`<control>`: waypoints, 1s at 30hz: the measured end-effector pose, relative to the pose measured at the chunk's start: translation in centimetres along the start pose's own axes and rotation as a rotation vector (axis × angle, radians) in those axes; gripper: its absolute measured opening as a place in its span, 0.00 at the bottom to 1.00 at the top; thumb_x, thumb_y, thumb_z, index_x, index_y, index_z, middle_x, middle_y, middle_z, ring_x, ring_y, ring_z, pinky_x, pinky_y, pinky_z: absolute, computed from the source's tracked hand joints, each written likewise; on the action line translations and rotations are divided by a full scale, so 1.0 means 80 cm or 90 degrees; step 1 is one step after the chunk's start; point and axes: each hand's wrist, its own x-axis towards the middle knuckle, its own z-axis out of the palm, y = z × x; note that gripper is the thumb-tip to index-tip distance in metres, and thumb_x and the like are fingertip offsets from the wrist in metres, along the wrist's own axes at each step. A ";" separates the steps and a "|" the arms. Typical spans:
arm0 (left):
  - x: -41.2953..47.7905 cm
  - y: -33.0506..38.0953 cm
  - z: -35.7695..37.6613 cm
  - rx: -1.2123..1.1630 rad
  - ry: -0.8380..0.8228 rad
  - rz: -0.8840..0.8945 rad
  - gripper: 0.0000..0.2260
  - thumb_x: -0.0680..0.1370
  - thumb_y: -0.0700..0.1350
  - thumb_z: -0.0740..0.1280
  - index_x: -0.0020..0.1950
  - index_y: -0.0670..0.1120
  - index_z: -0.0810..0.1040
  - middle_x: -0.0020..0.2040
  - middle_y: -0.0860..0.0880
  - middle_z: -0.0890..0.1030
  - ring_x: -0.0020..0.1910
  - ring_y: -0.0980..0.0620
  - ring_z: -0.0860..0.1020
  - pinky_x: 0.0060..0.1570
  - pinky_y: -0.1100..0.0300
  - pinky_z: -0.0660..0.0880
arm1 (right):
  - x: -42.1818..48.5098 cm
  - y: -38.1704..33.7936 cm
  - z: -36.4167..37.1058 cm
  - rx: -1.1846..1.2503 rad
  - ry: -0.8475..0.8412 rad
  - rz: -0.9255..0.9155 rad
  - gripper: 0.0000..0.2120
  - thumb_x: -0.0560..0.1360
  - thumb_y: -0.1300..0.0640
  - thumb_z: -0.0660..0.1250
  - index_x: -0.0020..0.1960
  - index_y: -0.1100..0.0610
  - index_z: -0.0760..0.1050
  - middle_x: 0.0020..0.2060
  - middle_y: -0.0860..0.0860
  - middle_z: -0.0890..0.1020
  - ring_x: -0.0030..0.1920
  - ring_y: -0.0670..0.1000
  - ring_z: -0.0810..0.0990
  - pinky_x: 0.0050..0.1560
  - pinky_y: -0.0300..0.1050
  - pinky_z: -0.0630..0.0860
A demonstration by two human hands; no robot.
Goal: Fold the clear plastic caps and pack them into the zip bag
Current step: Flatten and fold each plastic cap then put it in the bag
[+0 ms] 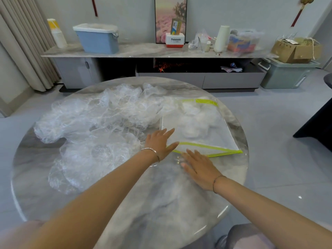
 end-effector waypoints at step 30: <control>-0.168 -0.109 0.003 -0.116 0.047 0.171 0.31 0.78 0.63 0.40 0.71 0.50 0.68 0.70 0.53 0.70 0.69 0.52 0.68 0.69 0.63 0.59 | 0.030 -0.107 0.007 0.054 0.287 -0.374 0.28 0.73 0.50 0.66 0.71 0.46 0.62 0.75 0.46 0.58 0.75 0.45 0.53 0.74 0.42 0.41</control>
